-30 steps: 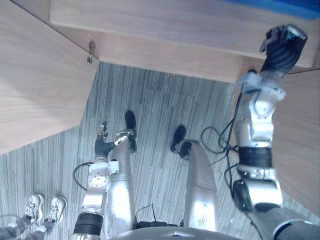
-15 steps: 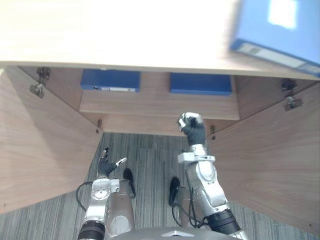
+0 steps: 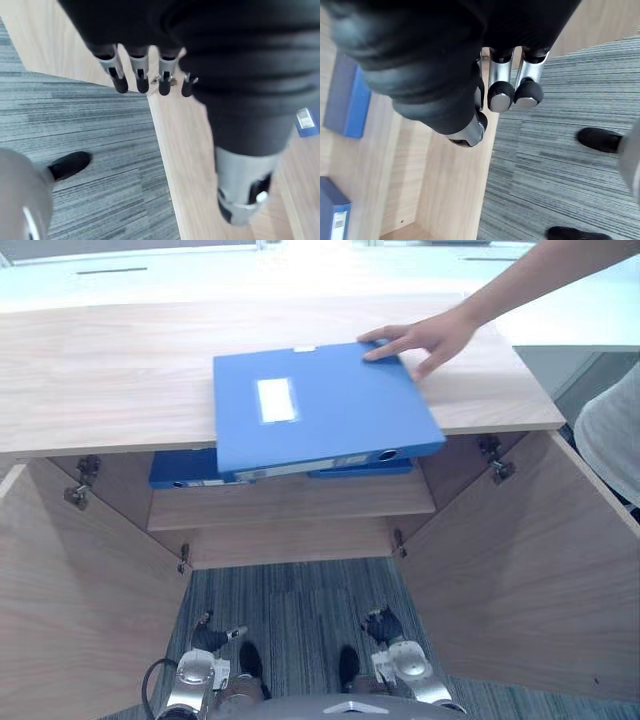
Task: Walk over to the cabinet, pick up the folder, carry it to the office cabinet, place the folder inside the office cabinet, then close the office cabinet door
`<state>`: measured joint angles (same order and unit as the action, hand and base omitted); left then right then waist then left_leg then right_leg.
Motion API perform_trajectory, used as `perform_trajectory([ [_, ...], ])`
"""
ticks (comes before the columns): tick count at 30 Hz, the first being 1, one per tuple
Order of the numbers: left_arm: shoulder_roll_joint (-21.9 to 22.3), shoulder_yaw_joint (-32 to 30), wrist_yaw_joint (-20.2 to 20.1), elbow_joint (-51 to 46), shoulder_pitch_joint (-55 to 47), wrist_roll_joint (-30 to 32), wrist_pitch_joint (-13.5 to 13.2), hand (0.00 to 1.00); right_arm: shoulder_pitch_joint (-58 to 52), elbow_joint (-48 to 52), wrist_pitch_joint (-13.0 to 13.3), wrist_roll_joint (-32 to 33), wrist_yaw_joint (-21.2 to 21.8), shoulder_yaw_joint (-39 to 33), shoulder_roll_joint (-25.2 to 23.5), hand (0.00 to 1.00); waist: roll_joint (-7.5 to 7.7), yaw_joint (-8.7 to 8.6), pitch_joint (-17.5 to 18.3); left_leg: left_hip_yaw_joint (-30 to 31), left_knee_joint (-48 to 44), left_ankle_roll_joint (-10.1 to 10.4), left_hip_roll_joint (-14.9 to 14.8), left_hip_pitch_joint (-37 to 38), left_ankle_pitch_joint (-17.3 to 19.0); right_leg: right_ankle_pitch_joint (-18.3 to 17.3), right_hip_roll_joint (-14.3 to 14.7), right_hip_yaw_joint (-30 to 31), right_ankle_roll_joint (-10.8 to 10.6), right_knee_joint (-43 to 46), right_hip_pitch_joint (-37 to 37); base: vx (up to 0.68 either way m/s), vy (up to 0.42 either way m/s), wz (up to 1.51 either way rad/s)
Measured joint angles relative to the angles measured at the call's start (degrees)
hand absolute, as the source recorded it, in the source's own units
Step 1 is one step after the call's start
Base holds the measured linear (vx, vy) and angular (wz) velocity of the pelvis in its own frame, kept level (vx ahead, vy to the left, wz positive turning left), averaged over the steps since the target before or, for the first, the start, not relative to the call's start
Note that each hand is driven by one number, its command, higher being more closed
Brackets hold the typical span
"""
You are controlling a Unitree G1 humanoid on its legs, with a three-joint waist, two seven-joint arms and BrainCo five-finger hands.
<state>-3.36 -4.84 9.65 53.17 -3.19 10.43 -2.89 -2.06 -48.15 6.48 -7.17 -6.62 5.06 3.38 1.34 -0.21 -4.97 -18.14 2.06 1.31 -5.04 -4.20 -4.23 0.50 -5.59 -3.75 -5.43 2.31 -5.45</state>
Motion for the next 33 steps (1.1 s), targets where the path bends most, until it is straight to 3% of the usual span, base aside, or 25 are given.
perform_trajectory([
  [5,0.0,0.0,-0.1,3.0,0.0,0.0,0.7,0.0,0.1,-9.2,-2.8,1.5,-1.4,-9.9,-0.6,0.0,0.31,-0.33,0.6,0.5,2.8,0.0,1.4,2.2,-0.9,0.6,-0.8,0.1,-0.1,-2.0,1.9,-0.04,0.053,0.04],
  [8,-0.1,0.0,-0.3,4.2,0.2,0.0,1.7,0.0,0.0,-9.8,-4.2,5.1,-2.3,-12.8,-0.7,0.0,0.35,-0.69,1.2,0.7,2.9,-0.1,2.0,3.0,-0.8,0.5,-1.3,0.1,-0.3,-2.6,3.1,-0.03,0.051,0.02],
  [13,0.1,0.4,-0.5,6.3,0.2,-0.2,1.8,0.0,0.1,-11.6,-5.2,5.8,-2.3,-15.5,-0.9,0.0,0.26,-0.83,2.9,1.0,2.9,-0.5,2.6,4.2,-0.5,0.6,-1.8,0.1,-0.2,-3.1,4.6,0.0,0.032,0.03],
  [33,0.1,2.7,0.9,6.4,-0.3,-1.3,1.7,0.0,-0.1,-13.6,-5.5,5.7,-2.8,-22.1,-1.1,0.0,-0.15,-0.99,3.5,0.9,2.9,-0.4,3.2,9.1,1.2,-0.2,-2.2,0.1,0.0,-4.0,9.9,0.0,0.0,0.0],
])
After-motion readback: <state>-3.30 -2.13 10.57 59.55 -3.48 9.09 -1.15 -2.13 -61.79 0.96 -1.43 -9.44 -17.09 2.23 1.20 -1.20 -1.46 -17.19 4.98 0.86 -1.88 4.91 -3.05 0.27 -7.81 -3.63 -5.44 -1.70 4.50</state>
